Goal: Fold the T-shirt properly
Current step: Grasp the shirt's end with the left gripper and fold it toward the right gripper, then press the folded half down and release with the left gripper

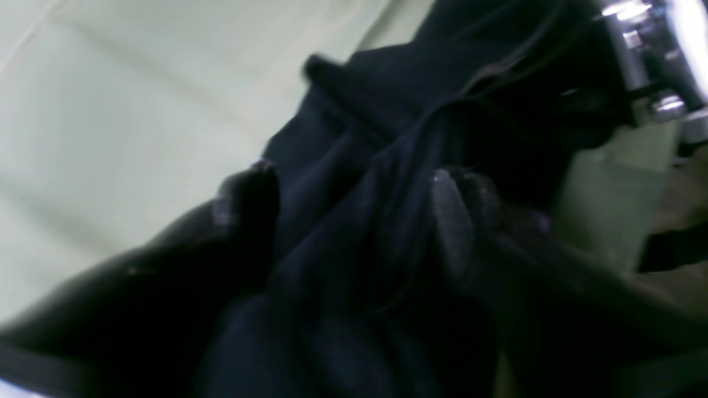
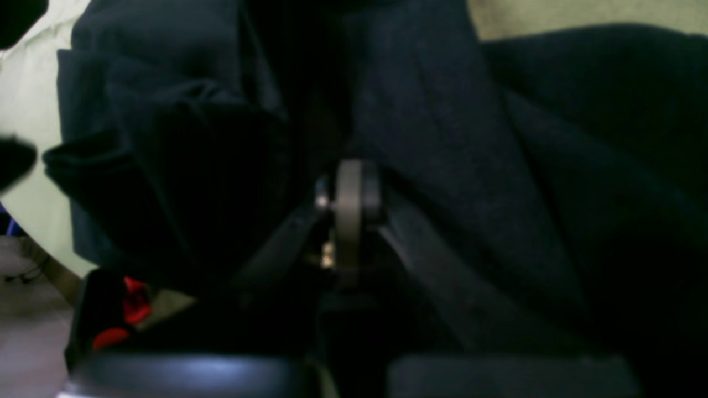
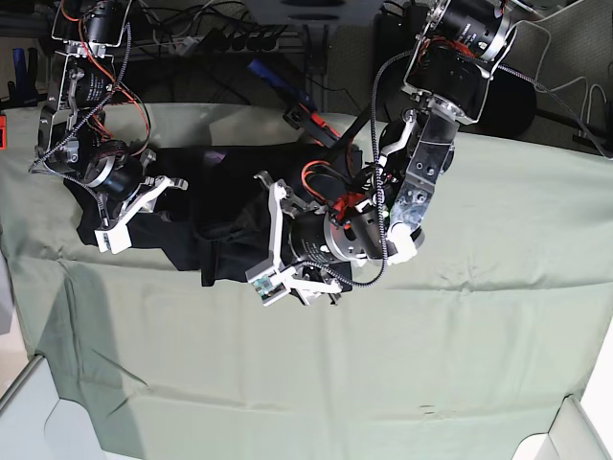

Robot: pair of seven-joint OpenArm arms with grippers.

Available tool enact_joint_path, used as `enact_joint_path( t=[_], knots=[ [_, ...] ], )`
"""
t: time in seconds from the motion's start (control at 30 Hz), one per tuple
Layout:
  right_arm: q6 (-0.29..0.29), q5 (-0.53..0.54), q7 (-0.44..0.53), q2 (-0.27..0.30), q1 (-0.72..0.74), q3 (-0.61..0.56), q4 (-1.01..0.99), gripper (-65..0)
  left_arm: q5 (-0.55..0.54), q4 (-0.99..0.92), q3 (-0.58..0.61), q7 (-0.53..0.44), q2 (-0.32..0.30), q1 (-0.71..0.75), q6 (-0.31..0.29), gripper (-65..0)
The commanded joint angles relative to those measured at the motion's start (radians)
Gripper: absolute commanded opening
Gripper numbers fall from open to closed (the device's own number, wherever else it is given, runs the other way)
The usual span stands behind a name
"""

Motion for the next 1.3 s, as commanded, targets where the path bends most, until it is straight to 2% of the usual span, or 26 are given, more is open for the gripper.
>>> enact_joint_path(
  t=[0.0, 0.07, 0.1, 0.13, 0.27, 0.53, 0.7, 0.87, 1.07, 1.27],
  knots=[
    [0.049, 0.017, 0.016, 0.013, 0.013, 0.006, 0.019, -65.0, 0.011, 0.015, -0.010, -0.017, 0.006, -0.018, 0.016, -37.5],
    [0.050, 0.020, 0.016, 0.013, 0.013, 0.006, 0.019, -65.0, 0.032, 0.015, -0.027, -0.017, 0.006, -0.018, 0.017, -56.9],
    [0.049, 0.020, 0.016, 0.013, 0.013, 0.006, 0.019, -65.0, 0.026, 0.015, -0.035, -0.010, 0.006, -0.018, 0.016, -63.2],
    [0.049, 0.020, 0.017, 0.013, 0.013, 0.006, 0.019, -65.0, 0.018, 0.015, -0.038, -0.002, 0.006, -0.018, 0.016, -65.0],
    [0.050, 0.019, 0.016, 0.013, 0.013, 0.007, 0.019, -65.0, 0.025, 0.015, -0.038, 0.015, 0.006, -0.004, -0.020, -65.0],
    [0.049, 0.020, 0.016, 0.013, 0.019, 0.007, 0.019, -65.0, 0.045, 0.011, -0.038, 0.004, 0.006, 0.069, -0.020, -65.0],
    [0.050, 0.026, 0.016, 0.013, 0.024, 0.007, 0.019, -65.0, -0.008, 0.011, -0.032, -0.012, 0.010, 0.124, -0.019, -65.0],
    [0.050, 0.027, 0.016, 0.013, 0.044, 0.007, 0.019, -65.0, -0.088, 0.011, 0.050, -0.020, 0.018, 0.130, -0.099, -65.0],
    [0.050, 0.027, 0.016, 0.013, 0.052, 0.006, 0.019, -65.0, -0.069, 0.011, 0.214, -0.023, 0.051, 0.119, -0.099, -65.0],
    [0.050, 0.043, 0.011, 0.016, 0.079, 0.056, 0.032, -65.0, -0.053, 0.012, 0.190, -0.018, 0.061, 0.075, -0.099, -65.0]
  ],
)
